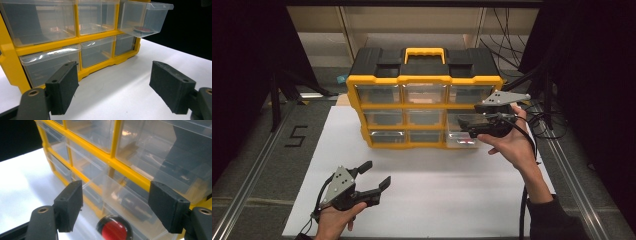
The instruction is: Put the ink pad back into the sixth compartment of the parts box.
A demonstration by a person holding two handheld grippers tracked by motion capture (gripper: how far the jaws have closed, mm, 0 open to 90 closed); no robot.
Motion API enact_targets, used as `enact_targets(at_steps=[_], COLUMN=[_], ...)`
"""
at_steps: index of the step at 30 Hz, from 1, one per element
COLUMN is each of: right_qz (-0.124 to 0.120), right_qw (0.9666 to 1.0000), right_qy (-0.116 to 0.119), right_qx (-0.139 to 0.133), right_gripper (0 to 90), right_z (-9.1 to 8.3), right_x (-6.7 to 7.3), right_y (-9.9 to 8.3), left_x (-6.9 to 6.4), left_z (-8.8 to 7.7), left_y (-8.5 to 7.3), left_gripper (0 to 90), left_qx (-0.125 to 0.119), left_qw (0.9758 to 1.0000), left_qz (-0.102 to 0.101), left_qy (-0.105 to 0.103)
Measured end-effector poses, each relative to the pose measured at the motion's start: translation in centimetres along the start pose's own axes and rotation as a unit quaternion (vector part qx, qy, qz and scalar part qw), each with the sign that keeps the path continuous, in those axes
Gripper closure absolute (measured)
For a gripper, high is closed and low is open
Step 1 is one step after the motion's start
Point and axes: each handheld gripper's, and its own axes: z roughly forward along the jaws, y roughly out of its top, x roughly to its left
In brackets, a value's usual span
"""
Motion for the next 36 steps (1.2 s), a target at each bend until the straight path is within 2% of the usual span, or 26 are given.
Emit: enact_targets(at_steps=[13, 16, 24, 29, 36], right_qz=[0.0, 0.001, -0.001, 0.0, -0.004], right_qw=[0.9999, 0.9999, 1.0, 0.9999, 0.9999], right_qy=[0.013, 0.015, 0.005, 0.013, 0.011], right_qx=[0.001, -0.001, -0.007, -0.004, -0.005], right_gripper=[29.0, 24.5, 21.0, 20.4, 20.5], right_z=[-1.3, -1.9, -3.1, -3.6, -4.0], right_x=[0.8, 1.1, 1.5, 1.8, 2.4], right_y=[-0.5, -0.6, -1.2, -1.5, -1.9], left_x=[0.0, 0.0, 0.0, 0.0, 0.0], left_z=[0.0, 0.0, -0.1, -0.1, -0.2], left_y=[0.0, 0.0, 0.0, 0.0, 0.0], left_gripper=[22.3, 22.4, 22.4, 22.4, 22.4], left_qx=[-0.001, -0.001, -0.002, -0.002, -0.001], left_qw=[1.0, 1.0, 1.0, 1.0, 1.0], left_qz=[0.0, 0.0, 0.001, 0.001, 0.0], left_qy=[0.0, 0.001, 0.002, 0.002, 0.003])
